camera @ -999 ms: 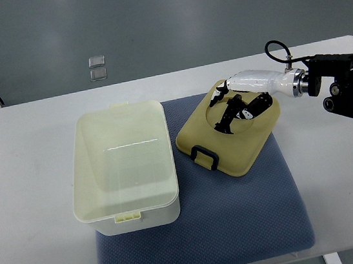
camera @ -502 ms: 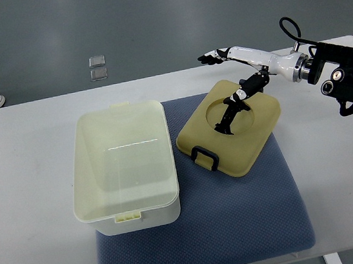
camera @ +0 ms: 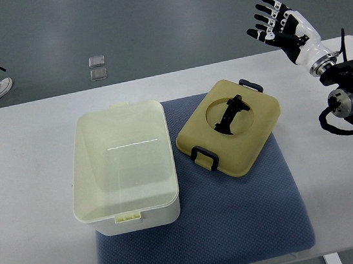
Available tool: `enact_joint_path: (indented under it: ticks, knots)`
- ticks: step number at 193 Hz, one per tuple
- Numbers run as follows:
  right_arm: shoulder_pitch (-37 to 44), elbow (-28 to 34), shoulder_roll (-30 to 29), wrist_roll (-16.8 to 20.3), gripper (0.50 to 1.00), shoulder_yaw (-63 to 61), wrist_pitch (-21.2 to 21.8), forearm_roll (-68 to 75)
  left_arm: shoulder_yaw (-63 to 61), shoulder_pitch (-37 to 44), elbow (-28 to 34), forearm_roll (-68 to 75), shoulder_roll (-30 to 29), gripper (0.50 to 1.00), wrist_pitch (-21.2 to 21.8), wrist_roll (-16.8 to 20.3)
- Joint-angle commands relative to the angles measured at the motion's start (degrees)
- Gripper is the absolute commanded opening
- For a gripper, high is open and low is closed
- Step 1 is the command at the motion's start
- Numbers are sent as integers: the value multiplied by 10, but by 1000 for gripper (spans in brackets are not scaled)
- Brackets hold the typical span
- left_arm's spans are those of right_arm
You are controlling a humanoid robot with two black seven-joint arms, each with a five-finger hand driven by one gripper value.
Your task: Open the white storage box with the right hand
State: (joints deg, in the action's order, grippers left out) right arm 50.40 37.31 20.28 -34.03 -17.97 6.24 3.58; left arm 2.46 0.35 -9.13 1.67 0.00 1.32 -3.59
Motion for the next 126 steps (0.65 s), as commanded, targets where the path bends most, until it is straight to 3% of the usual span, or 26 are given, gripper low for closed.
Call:
enact_joint_path:
  ticks: [1,52,126]
  knots:
    - [-4,-4,-3,4,913,-5,-12,39,0,0,0,0,0,1000,0,0]
    - [-18,-4,-30,24,930,-25,-8,107,0,0,1,0,0,1000,0,0]
    - [-34,-3,-60,15,930,-32,-21,102,2,0,0,0,0,1000,0,0]
